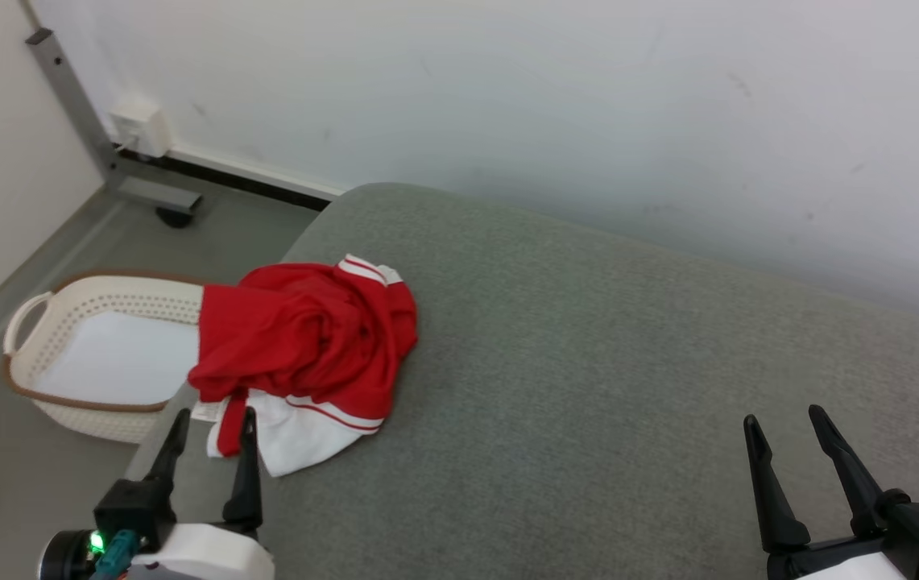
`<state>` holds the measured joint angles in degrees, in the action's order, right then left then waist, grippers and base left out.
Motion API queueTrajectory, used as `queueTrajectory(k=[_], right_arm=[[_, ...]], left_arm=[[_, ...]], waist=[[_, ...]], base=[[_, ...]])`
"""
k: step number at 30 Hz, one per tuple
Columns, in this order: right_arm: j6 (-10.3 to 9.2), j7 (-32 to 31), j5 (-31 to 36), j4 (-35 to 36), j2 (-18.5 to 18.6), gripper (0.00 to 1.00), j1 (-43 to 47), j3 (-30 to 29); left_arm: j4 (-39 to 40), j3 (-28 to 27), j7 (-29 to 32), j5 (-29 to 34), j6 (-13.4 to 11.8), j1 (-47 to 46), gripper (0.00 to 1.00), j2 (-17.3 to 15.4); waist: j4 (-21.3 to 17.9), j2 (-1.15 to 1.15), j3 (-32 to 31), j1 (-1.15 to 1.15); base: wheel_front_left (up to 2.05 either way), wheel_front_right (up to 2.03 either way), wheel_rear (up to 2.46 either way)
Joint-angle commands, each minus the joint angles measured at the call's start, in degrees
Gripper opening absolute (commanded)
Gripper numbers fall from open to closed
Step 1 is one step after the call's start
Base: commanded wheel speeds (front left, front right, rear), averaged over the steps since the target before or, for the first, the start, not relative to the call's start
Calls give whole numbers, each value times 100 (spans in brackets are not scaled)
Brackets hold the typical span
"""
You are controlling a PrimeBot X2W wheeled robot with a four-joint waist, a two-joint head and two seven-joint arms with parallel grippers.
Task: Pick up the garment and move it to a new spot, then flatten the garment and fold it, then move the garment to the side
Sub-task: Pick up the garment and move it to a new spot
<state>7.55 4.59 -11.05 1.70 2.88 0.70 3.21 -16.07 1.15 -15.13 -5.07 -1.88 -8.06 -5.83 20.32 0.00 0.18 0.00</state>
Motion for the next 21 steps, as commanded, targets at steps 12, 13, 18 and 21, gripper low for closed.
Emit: queueTrajectory(k=[12, 13, 18, 21], right_arm=[[-12, -90, 23, 115, 7, 100, -36, 25], [-12, -115, 35, 134, 6, 100, -48, 30], [-12, -240, 169, 281, 6, 100, -155, 37], [-12, -368, 281, 446, 56, 100, -274, 48]], left_arm=[[135, -186, -4, -22, 4, 104, 100, 69], [140, -195, -4, -17, 1, 65, 100, 75], [105, -151, -3, 77, 100, -289, 100, 48], [-53, -115, -3, 86, 200, -722, 100, 10]], waist=[[676, 0, 110, 0], [670, 0, 134, 0], [591, 0, 373, 0], [510, 0, 678, 0]], base=[[0, 0, 0], [0, 0, 0], [0, 0, 0], [0, 0, 0]])
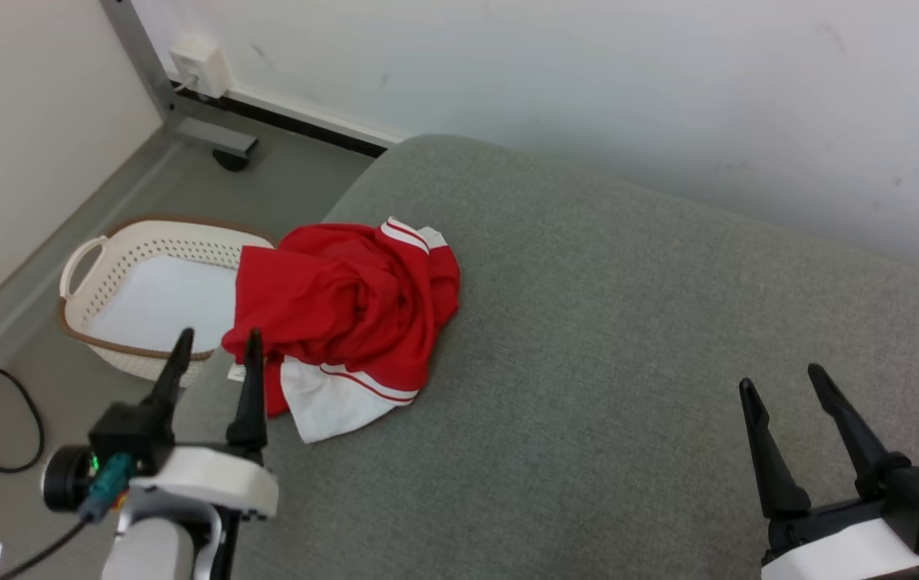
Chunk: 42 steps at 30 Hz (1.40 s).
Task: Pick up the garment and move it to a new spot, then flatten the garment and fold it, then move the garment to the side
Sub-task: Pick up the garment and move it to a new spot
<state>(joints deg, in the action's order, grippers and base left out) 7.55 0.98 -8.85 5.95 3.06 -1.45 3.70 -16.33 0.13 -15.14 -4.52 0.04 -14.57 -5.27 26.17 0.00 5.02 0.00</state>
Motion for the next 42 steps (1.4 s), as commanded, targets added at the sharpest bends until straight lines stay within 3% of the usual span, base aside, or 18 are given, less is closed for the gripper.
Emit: queueTrajectory(k=[1, 10, 19, 20, 21, 26, 31, 42], right_arm=[[-12, -59, 75, 73, 82, 100, -107, 5], [-12, -409, 66, 532, 443, 100, -618, 75], [-12, -419, -1, 592, 538, 100, -803, 12], [-12, -408, 2, 590, 539, 100, -813, 1], [-12, -403, 3, 583, 540, 100, -818, -13], [-12, -344, 2, 501, 516, 100, -828, -45], [-12, -215, -12, 347, 431, 100, -683, -45], [-12, 6, -78, 62, 152, 100, -279, -11]], left_arm=[[-156, -3, -2, 18, 52, -250, 100, -63], [-2058, 287, 333, 9, 430, -2044, 100, -267], [-3934, 262, 731, -133, 433, -3084, 100, -454], [-4071, 241, 726, -171, 420, -3150, 42, -452], [-4188, 233, 724, -181, 411, -3199, 0, -473], [-4552, 260, 434, -129, 342, -3333, 0, -623], [-4413, 84, 66, -293, 240, -3193, 0, -782], [-2495, -382, -1, -535, 77, -2254, 0, -1043]], waist=[[-108, 0, 302, 0], [-480, 0, 1337, 0], [-738, 0, 1722, 0], [-747, 0, 1731, 0], [-753, 0, 1733, 0], [-774, 0, 1608, 0], [-810, 0, 1194, 0], [-1001, 0, 157, 0]], base=[[0, 0, 0], [0, 0, 0], [0, 0, 0], [0, 0, 0], [0, 0, 0], [0, 0, 0], [0, 0, 0], [0, 0, 0]])
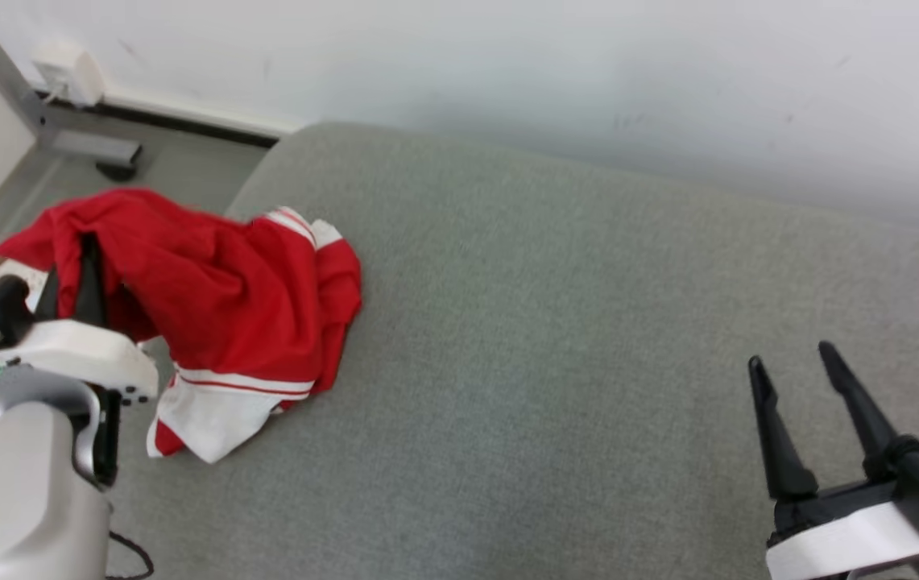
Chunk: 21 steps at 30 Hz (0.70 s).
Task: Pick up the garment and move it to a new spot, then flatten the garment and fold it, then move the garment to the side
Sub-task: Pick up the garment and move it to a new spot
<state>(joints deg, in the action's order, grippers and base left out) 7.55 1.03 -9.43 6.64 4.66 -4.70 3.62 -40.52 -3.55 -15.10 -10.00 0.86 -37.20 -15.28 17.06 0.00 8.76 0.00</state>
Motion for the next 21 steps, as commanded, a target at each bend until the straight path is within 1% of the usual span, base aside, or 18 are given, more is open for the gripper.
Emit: queueTrajectory(k=[1, 4, 8, 12, 13, 16, 21], right_arm=[[-12, 10, -20, -34, -27, 100, 90, 17], [-12, 52, -46, -75, -62, 100, 210, 49], [-12, 58, -71, -104, -120, 100, 305, 98], [-12, 67, -91, -121, -145, 100, 327, 145], [-12, 79, -120, -117, -157, 100, 289, 176], [-12, 123, -155, -142, -162, 100, 205, 202], [-12, 237, -255, -231, -172, 100, 105, 156]], left_arm=[[128, -15, -6, 21, -15, 127, 0, -46], [748, 65, 67, 65, -29, 501, 0, 14], [1649, 265, 385, 107, -37, 970, 0, 177], [2352, 650, 733, 148, 18, 1344, 0, 453], [2551, 885, 887, 204, 69, 1409, 0, 611], [2589, 1316, 1071, 283, 202, 1321, 0, 839], [2227, 2182, 1165, 419, 424, 943, 0, 1113]], waist=[[-128, 0, -312, 0], [-254, 0, -536, 0], [-516, 0, -650, 0], [-961, 0, -613, 0], [-1248, 0, -521, 0], [-1726, 0, -346, 0], [-2484, 0, -4, 0]], base=[[0, 0, 0], [0, 0, 0], [0, 0, 0], [0, 0, 0], [0, 0, 0], [0, 0, 0], [0, 0, 0]])
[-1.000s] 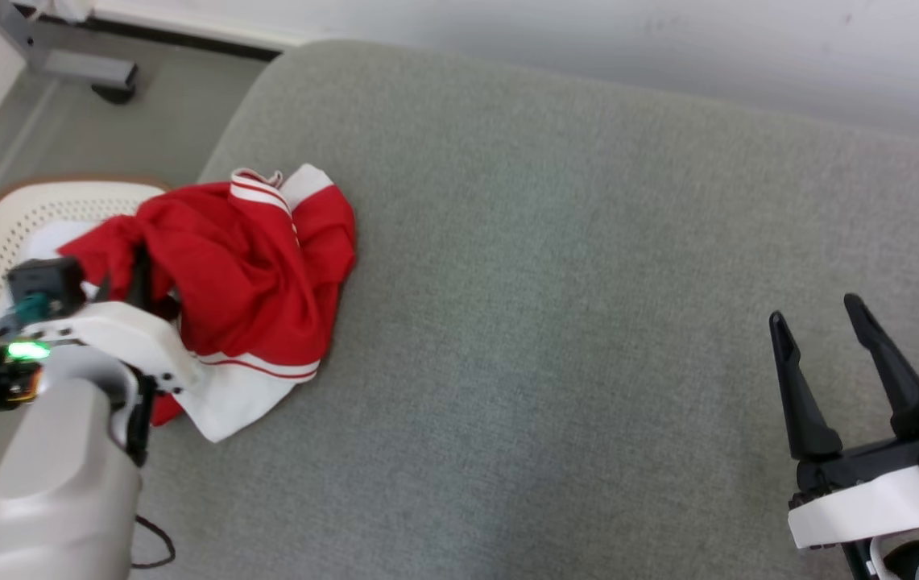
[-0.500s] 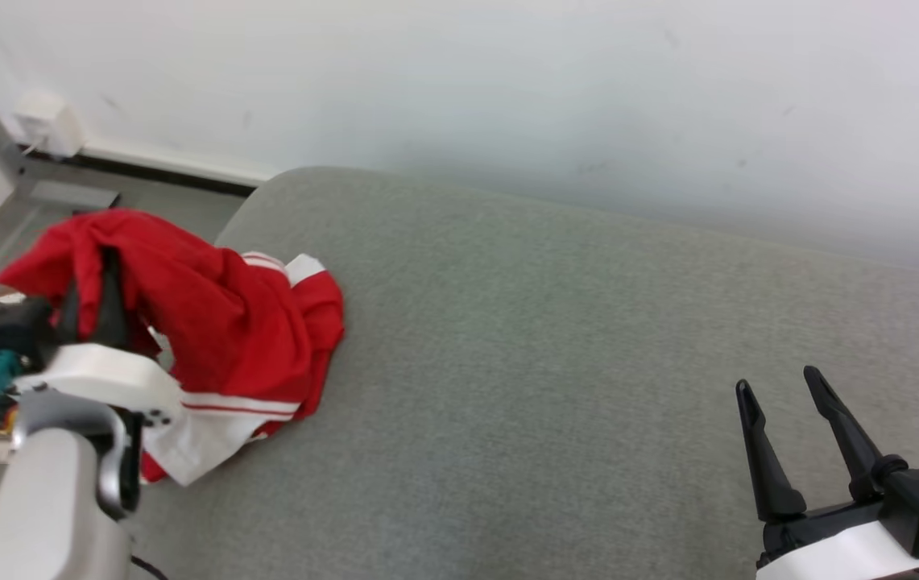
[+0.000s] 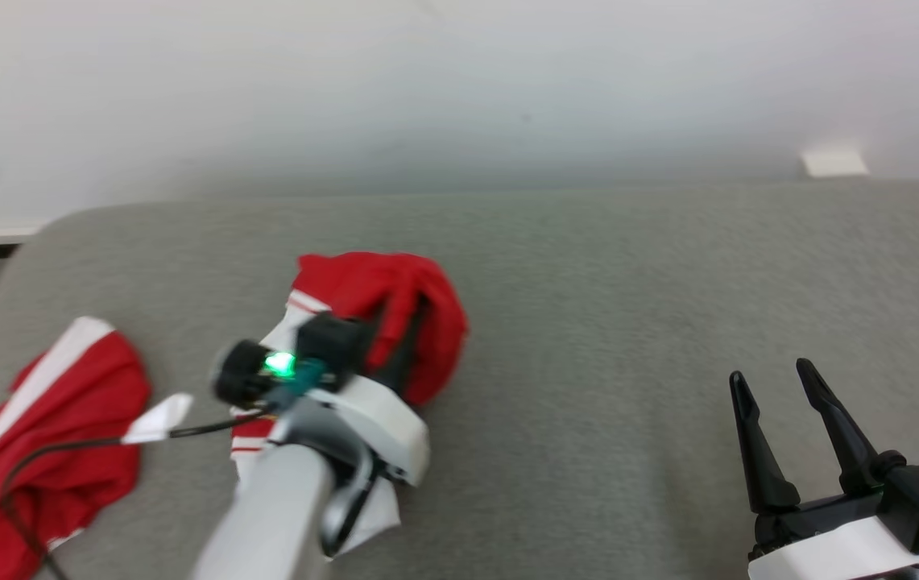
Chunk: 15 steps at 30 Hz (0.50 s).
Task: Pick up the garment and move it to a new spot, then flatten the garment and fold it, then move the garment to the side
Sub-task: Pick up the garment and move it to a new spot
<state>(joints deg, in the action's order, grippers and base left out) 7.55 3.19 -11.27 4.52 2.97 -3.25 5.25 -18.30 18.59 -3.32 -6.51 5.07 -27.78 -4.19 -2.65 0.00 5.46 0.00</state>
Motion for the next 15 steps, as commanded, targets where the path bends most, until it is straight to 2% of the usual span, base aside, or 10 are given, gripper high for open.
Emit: queueTrajectory(k=[1, 7, 11, 12, 13, 15], right_arm=[[-12, 53, -101, -46, -3, 100, -46, -10], [-12, 269, -294, -248, -9, 100, -171, -18], [-12, 388, -346, -384, -7, 100, -190, -75], [-12, 407, -349, -412, -8, 100, -183, -98], [-12, 410, -348, -444, -5, 100, -179, -116], [-12, 442, -335, -491, -5, 100, -178, -132]], left_arm=[[-90, 155, -31, 83, 42, -56, 0, 40], [-623, 1381, -263, -287, 129, -255, 0, 110], [-817, 2091, -436, -653, 18, -362, 0, 116], [-857, 2208, -484, -716, -42, -394, 77, 112], [-901, 2329, -533, -758, -90, -414, 100, 114], [-928, 2458, -711, -857, -198, -452, 100, 117]], waist=[[-641, 0, 388, 0], [-1217, 0, 722, 0], [-1281, 0, 772, 0], [-1258, 0, 759, 0], [-1223, 0, 731, 0], [-1122, 0, 651, 0]], base=[[0, 0, 0], [0, 0, 0], [0, 0, 0], [0, 0, 0], [0, 0, 0], [0, 0, 0]])
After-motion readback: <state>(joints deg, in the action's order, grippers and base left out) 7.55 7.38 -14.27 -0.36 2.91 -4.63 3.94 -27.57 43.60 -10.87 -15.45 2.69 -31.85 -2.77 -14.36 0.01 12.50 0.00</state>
